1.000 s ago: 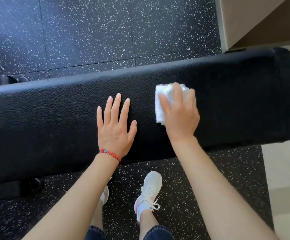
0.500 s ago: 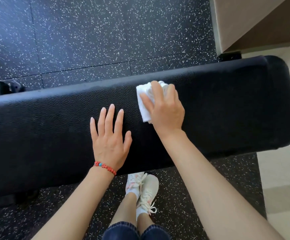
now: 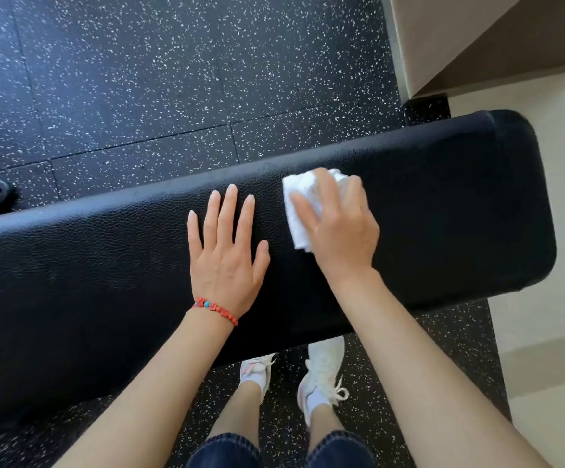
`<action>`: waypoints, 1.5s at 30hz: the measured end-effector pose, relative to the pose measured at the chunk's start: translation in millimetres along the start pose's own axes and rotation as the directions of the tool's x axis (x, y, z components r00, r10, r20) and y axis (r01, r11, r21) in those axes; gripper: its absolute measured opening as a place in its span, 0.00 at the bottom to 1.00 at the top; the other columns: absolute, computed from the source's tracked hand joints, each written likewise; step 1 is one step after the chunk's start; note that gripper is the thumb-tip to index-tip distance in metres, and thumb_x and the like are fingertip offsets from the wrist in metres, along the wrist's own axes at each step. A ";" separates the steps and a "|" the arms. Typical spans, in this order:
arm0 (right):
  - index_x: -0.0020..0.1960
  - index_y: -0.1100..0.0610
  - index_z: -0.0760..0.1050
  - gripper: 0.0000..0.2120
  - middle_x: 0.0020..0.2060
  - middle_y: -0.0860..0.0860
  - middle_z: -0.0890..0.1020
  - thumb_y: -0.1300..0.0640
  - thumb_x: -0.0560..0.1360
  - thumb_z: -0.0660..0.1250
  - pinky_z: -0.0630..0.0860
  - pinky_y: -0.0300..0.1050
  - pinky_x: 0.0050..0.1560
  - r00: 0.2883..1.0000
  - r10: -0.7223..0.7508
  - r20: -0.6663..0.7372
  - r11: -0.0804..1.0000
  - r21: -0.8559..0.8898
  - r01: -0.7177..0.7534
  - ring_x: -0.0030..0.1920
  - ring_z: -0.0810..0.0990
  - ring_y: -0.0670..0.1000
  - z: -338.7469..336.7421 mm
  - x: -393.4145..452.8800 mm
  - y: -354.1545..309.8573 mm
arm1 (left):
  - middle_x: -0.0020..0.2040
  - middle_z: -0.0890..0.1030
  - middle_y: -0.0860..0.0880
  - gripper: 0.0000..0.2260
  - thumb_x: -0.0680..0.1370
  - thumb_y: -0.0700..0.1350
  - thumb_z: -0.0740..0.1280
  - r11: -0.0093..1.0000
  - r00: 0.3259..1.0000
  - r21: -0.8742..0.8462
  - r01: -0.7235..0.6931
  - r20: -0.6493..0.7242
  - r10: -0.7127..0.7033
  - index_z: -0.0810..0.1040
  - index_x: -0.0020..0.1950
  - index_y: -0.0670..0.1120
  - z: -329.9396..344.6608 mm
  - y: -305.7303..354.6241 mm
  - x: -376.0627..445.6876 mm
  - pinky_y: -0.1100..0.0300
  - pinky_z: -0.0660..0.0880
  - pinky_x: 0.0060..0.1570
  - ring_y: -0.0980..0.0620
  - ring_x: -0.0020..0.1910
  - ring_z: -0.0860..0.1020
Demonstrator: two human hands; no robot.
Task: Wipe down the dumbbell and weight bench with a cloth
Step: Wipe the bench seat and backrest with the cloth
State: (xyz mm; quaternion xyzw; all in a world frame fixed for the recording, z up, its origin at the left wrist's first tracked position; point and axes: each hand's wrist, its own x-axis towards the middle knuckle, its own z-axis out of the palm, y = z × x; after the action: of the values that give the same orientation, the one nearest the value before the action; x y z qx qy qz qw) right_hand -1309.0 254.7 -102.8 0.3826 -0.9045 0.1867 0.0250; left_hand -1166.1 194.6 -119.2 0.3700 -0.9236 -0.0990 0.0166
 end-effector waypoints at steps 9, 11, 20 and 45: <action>0.61 0.58 0.73 0.23 0.53 0.62 0.75 0.43 0.75 0.61 0.72 0.51 0.39 0.956 0.295 0.000 0.954 -0.057 -0.294 0.51 0.75 0.61 -14.2 41.8 72.8 | 0.72 0.65 0.39 0.24 0.77 0.50 0.56 0.999 0.999 -0.006 0.032 0.008 -0.032 0.66 0.71 0.40 -2.4 5.3 0.4 0.39 0.53 0.69 0.38 0.71 0.61; 0.60 0.59 0.73 0.21 0.50 0.63 0.76 0.45 0.74 0.63 0.71 0.49 0.34 0.975 0.222 0.018 0.975 -0.033 -0.221 0.47 0.77 0.62 -14.6 23.3 56.3 | 0.72 0.65 0.39 0.24 0.77 0.49 0.56 0.998 0.998 -0.020 0.060 -0.002 -0.061 0.66 0.71 0.41 -3.8 11.6 -1.0 0.39 0.52 0.69 0.38 0.71 0.61; 0.48 0.57 0.81 0.16 0.31 0.56 0.76 0.45 0.73 0.64 0.72 0.45 0.24 0.974 -0.223 0.028 0.968 -0.111 0.225 0.29 0.75 0.55 -25.7 -36.5 62.2 | 0.73 0.64 0.40 0.24 0.77 0.49 0.55 0.998 0.998 0.014 0.054 0.022 -0.054 0.65 0.72 0.42 4.5 36.5 -18.4 0.38 0.53 0.69 0.39 0.72 0.60; 0.49 0.61 0.80 0.18 0.34 0.59 0.75 0.46 0.73 0.65 0.71 0.42 0.24 0.996 0.087 0.012 0.996 -0.024 -0.087 0.31 0.75 0.56 -58.6 -43.4 157.5 | 0.72 0.65 0.40 0.24 0.77 0.50 0.56 0.997 0.997 0.007 0.076 0.019 -0.076 0.65 0.72 0.42 21.3 120.7 -3.6 0.37 0.52 0.69 0.38 0.72 0.61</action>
State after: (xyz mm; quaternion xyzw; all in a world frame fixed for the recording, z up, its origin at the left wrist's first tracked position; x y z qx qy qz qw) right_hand -1394.6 405.6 -106.7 0.3438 -0.9226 0.1744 0.0153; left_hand -1247.8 286.0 -116.4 0.4039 -0.9093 -0.1003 0.0026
